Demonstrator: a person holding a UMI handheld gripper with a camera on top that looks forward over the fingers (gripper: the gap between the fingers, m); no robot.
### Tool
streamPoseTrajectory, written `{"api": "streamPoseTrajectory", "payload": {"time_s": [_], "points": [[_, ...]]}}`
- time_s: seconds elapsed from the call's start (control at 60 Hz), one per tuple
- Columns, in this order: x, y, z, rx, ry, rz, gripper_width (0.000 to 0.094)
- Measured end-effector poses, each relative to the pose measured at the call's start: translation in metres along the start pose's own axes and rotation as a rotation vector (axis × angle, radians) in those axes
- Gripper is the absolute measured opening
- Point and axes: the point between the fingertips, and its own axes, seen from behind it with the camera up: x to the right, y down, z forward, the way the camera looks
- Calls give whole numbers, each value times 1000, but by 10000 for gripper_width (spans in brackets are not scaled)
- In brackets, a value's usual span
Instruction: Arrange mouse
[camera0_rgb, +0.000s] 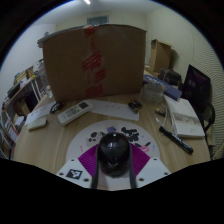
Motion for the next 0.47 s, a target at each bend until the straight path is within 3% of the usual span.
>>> {"api": "streamPoseTrajectory", "payload": {"time_s": [0.017, 0.117, 0.233, 0.267, 0.467], "points": [[0, 0, 1, -10, -2, -2, 466], [-1, 1, -2, -52, -2, -8, 554], [-10, 8, -23, -145, -5, 71, 886], [-15, 6, -35, -145, -5, 74, 839], [-52, 1, -143, -109, 44, 86, 843]]}}
